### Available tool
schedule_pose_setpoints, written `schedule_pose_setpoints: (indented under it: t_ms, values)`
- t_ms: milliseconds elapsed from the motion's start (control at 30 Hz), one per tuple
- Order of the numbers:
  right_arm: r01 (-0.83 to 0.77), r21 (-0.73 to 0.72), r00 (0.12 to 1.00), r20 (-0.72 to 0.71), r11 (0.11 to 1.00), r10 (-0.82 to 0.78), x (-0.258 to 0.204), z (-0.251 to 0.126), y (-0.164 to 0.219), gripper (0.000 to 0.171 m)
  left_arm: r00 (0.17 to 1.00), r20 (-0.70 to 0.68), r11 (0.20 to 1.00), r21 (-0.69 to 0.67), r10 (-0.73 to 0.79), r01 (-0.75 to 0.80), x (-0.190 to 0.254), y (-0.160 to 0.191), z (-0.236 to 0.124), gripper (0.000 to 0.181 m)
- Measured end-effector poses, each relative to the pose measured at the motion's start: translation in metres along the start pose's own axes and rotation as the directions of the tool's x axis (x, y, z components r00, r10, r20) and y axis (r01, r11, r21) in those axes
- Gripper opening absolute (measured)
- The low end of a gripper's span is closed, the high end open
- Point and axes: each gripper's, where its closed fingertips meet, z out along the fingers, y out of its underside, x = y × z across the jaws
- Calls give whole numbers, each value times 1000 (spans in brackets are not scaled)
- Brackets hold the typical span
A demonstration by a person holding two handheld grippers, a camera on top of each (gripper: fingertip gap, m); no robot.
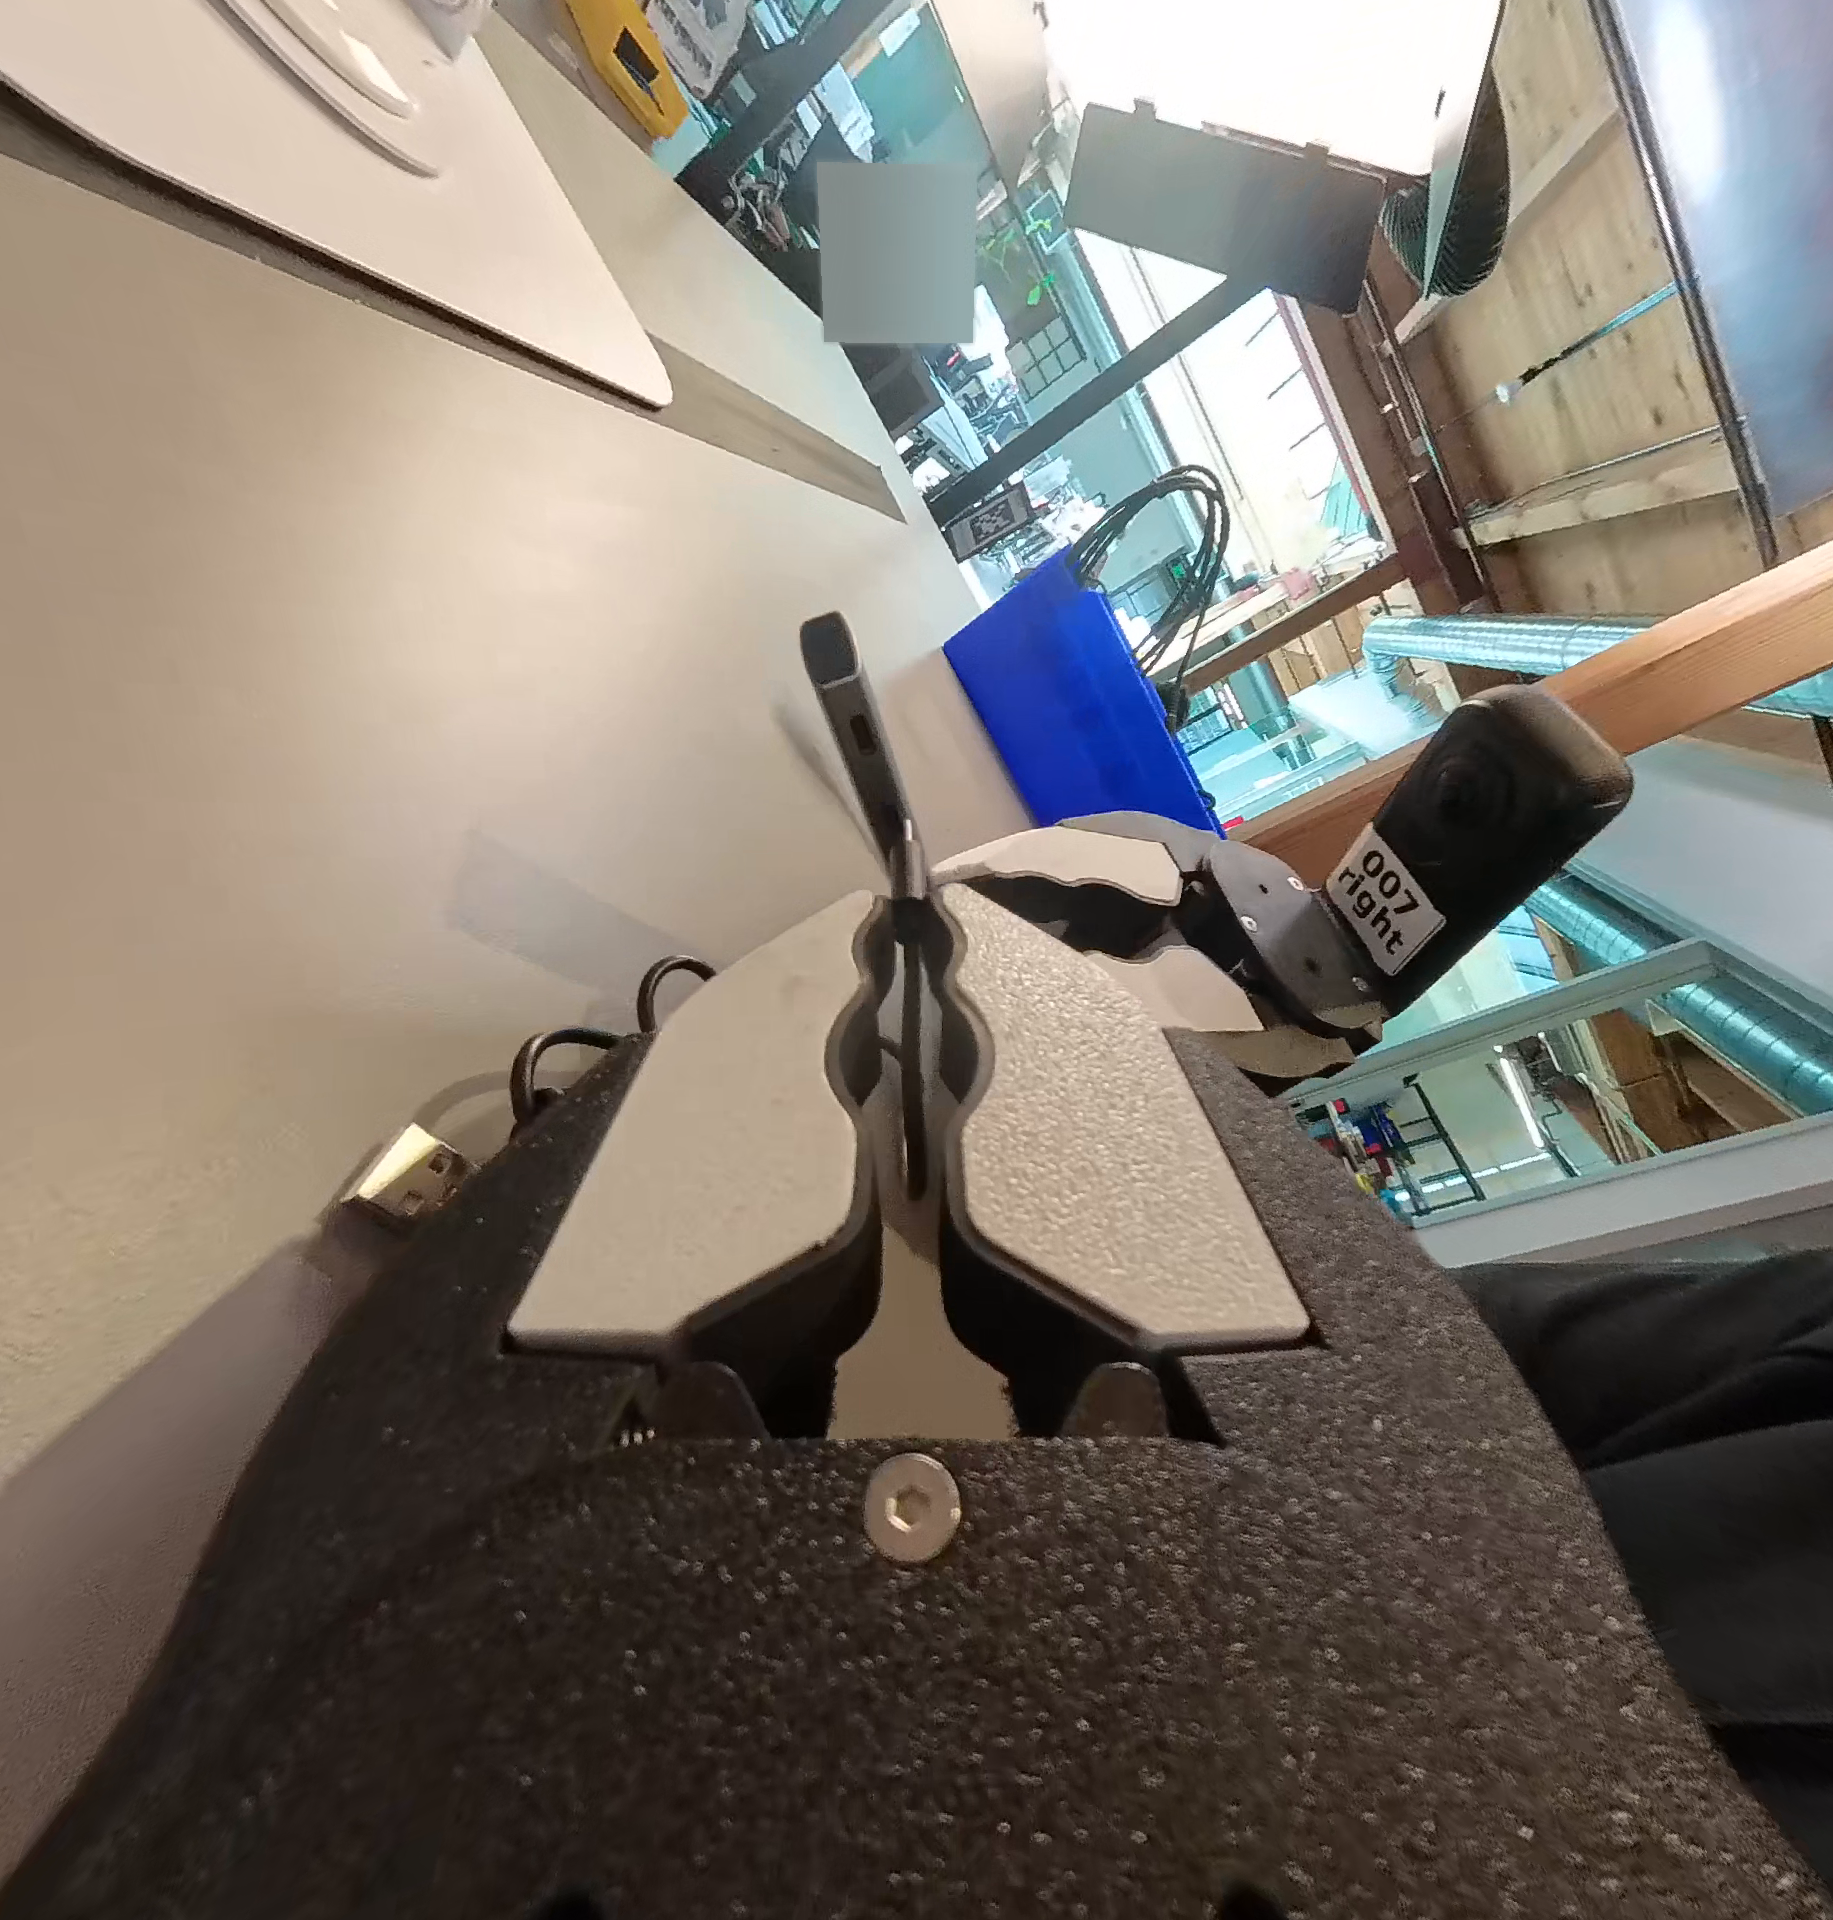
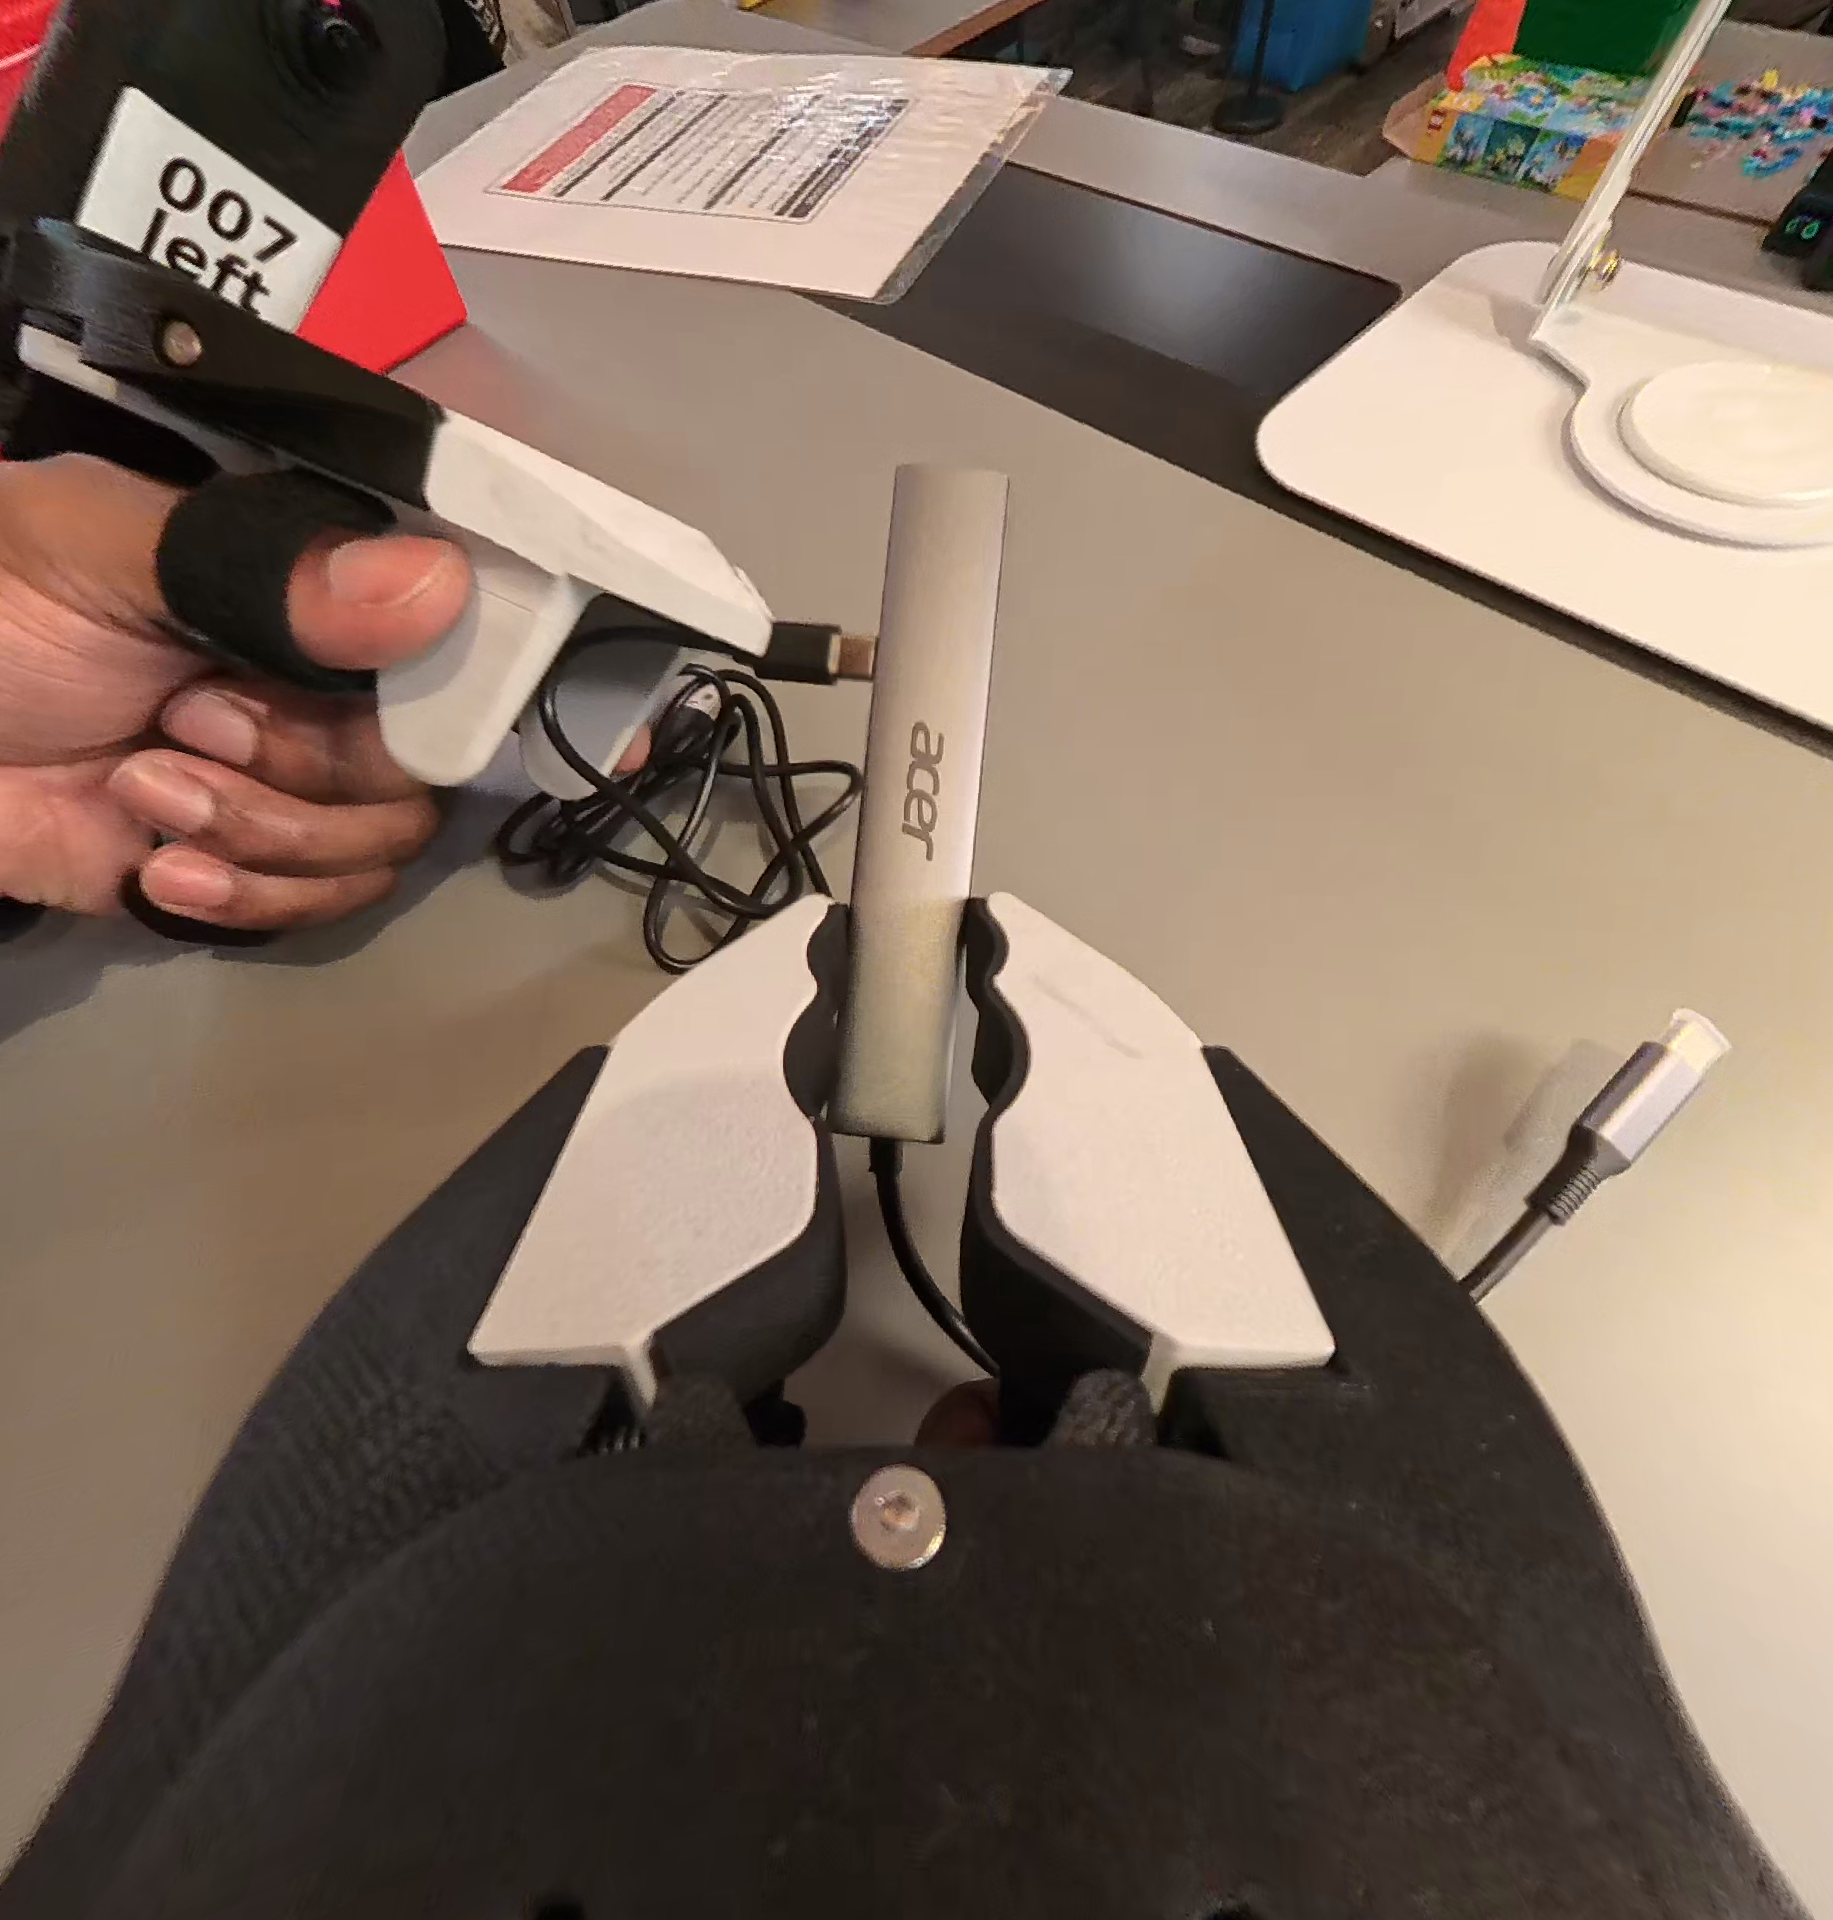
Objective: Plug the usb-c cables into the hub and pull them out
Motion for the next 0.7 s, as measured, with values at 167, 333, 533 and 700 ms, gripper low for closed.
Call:
schedule_pose_setpoints:
  t_ms: [167, 333, 533, 700]
  values:
    - [9, 13, 1000, 10, 1000, -9, -1, -1, -2, 22, 1000, -14, 1000, 8, -12, 12, 1, 0, -1, 6]
    - [70, 8, 998, -1, 998, -70, -1, -1, -1, 22, 1000, -12, 999, 27, -22, 22, 0, -3, -3, 6]
    - [160, -15, 985, -61, 987, -161, 0, 0, 2, 22, 1000, 15, 999, 40, -28, 27, -4, -4, -4, 6]
    - [78, 7, 997, -30, 997, -78, -3, 0, -1, 22, 999, 26, 996, 80, -32, 29, -4, -7, -4, 6]
